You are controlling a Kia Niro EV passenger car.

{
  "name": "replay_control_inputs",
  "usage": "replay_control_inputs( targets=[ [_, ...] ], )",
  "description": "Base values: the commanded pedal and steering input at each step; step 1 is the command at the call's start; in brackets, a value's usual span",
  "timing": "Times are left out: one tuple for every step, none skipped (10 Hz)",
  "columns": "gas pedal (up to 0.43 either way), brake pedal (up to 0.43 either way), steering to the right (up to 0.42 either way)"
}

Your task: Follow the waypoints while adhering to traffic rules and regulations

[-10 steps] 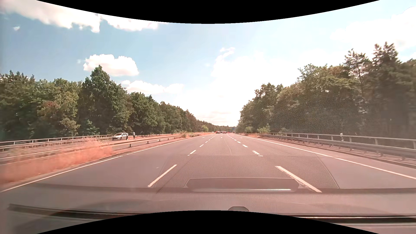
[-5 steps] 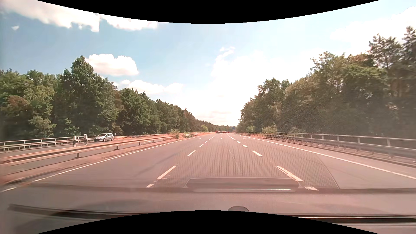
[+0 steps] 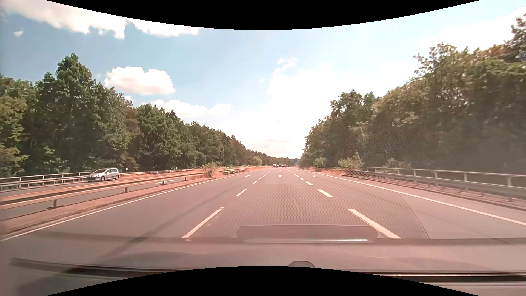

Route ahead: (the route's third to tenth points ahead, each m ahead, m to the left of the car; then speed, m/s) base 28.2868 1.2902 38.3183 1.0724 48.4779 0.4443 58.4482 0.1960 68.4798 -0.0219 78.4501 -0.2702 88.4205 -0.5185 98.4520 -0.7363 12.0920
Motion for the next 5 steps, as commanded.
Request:
replay_control_inputs(
  targets=[
    [0.047, 0.000, -0.003],
    [0.047, 0.000, -0.003],
    [0.047, 0.000, -0.003],
    [0.047, 0.000, -0.003],
    [0.047, 0.000, -0.003]
  ],
)
